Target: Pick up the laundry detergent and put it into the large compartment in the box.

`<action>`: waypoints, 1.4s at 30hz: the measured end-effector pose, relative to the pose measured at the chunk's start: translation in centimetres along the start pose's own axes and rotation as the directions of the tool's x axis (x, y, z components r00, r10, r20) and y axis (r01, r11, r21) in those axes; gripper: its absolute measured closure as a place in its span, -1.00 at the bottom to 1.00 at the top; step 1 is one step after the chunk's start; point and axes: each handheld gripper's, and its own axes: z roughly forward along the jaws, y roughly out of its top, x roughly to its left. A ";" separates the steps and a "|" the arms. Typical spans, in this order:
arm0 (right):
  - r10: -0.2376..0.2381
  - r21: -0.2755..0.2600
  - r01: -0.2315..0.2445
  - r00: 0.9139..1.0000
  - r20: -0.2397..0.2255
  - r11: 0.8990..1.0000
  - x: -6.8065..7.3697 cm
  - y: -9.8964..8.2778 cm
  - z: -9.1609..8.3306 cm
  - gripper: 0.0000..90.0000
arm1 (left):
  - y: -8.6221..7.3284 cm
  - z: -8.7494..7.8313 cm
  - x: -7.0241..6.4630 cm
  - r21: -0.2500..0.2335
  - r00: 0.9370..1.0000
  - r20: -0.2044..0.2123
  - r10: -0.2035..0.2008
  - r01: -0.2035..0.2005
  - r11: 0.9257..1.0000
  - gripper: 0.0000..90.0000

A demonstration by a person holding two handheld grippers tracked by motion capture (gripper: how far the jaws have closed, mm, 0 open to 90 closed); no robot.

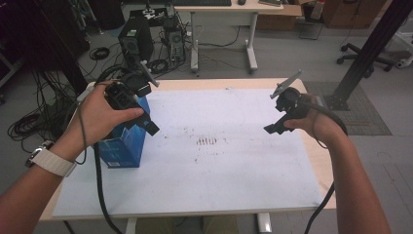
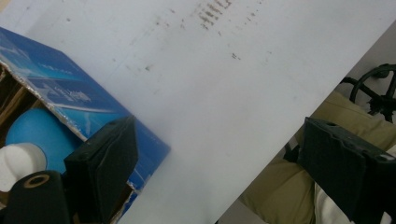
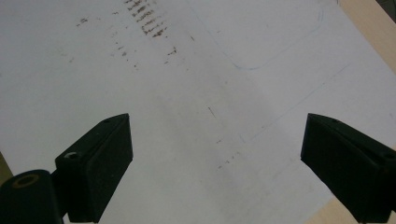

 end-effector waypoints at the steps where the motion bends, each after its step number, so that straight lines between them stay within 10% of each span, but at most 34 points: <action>1: 0.000 0.000 0.000 1.000 -0.001 1.000 0.0 0.0 0.0 -0.80 | 0.0 0.0 -0.1 0.000 1.000 0.002 0.005 -0.005 1.000 -0.72; 20: -0.008 0.002 0.008 1.000 -0.002 1.000 0.2 0.4 0.2 -0.80 | -0.2 0.7 -1.8 0.008 0.990 0.058 0.126 -0.127 0.992 -0.72; 33: -0.006 -0.003 0.006 1.000 0.000 1.000 0.0 0.5 0.1 -0.80 | 0.1 1.4 -3.9 0.009 0.959 0.106 0.261 -0.264 0.965 -0.73; 42: -0.012 -0.004 0.012 1.000 -0.002 1.000 0.3 0.6 0.2 -0.80 | -0.1 1.6 -4.4 0.007 0.951 0.122 0.283 -0.286 0.958 -0.74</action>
